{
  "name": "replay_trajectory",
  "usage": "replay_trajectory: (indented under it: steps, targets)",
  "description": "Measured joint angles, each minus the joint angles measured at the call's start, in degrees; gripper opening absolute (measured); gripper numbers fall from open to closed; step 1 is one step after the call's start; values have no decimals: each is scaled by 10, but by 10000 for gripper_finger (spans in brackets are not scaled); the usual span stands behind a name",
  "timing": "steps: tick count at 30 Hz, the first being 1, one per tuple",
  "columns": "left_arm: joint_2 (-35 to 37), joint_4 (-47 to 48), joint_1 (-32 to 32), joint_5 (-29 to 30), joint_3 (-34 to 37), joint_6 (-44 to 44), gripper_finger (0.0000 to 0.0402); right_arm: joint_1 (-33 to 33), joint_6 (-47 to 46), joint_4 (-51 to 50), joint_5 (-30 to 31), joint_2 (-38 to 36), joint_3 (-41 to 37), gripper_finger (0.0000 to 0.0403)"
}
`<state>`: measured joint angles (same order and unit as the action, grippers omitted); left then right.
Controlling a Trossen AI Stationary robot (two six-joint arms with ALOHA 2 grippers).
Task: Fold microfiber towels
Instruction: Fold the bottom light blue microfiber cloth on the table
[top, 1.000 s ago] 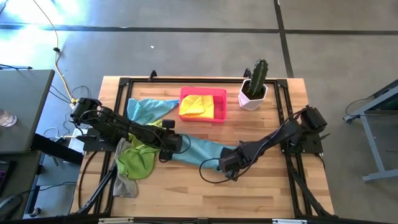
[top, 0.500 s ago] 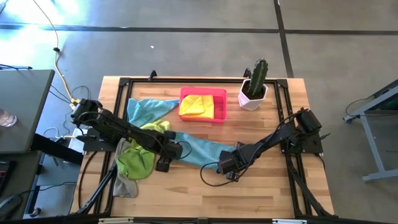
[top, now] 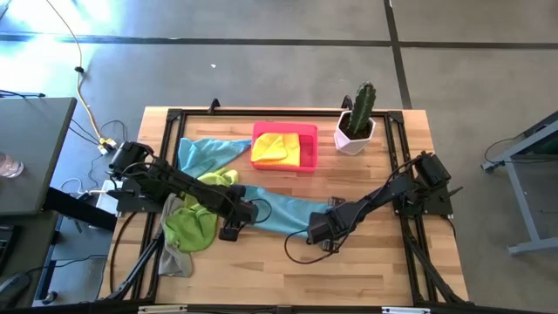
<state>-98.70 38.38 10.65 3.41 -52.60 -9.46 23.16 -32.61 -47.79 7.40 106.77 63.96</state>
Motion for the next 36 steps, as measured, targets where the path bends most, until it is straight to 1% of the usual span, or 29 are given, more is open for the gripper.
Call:
replay_trajectory:
  steps: [5,8,12,14,18,20,22,29,33,36]
  targets:
    - [7,3,7,-13,0,0,122,0,7,-28,26,1,2,134]
    - [10,17,7,-17,-11,0,122,-1,7,-61,9,2,16,134]
    - [11,57,7,-14,-47,2,122,4,-4,-119,6,-1,65,134]
    - [11,69,7,-2,-64,13,122,6,-14,-146,8,-1,82,134]
    - [11,73,6,50,-84,49,122,8,-52,-115,26,-2,89,134]
    - [12,68,1,80,-86,73,122,8,-66,-90,43,-2,73,134]
    - [10,67,-8,93,-83,88,122,7,-81,-80,62,-2,54,134]
    - [6,59,-43,88,-82,81,122,-22,-113,-62,86,-2,-2,134]
    - [6,54,-50,67,-82,57,122,-32,-114,-35,86,-6,-24,134]
    - [6,50,-50,65,-82,56,122,-34,-113,-33,82,-6,-27,134]
